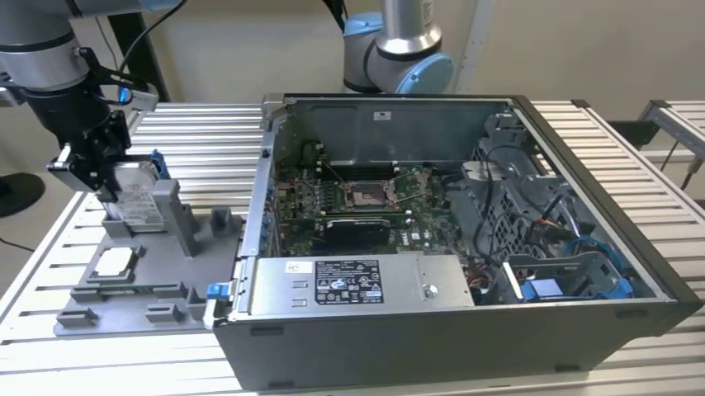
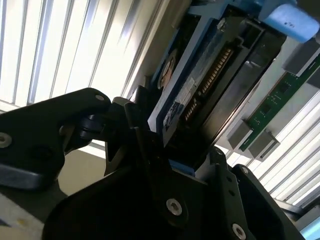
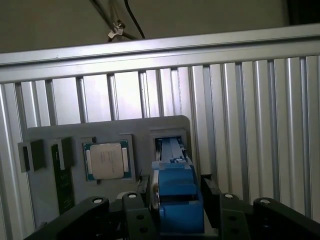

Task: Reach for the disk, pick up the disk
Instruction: 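Pick up the disk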

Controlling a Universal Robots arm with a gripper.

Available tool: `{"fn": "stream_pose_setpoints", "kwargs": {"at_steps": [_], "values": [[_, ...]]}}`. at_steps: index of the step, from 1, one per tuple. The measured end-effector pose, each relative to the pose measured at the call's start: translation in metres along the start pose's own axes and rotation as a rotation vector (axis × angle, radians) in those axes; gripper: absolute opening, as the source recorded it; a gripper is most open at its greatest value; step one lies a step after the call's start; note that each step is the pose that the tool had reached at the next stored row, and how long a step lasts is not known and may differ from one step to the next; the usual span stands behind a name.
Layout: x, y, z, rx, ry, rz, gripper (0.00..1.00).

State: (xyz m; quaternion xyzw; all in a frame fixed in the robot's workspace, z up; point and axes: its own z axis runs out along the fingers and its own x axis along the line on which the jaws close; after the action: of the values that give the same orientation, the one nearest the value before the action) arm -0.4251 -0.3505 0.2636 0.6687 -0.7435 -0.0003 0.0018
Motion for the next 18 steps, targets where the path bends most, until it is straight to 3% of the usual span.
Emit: {"fn": "stream_pose_setpoints", "kwargs": {"at_steps": [1,2,18], "values": [[0.0000,0.0000,0.0000,0.0001,0.0000,0.000,1.00],[0.0000,0.0000,0.0000,0.0000,0.0000,0.000,0.00],[0.0000,0.0000,0.0002,0.0001,0.0000,0.000,0.00]]}}
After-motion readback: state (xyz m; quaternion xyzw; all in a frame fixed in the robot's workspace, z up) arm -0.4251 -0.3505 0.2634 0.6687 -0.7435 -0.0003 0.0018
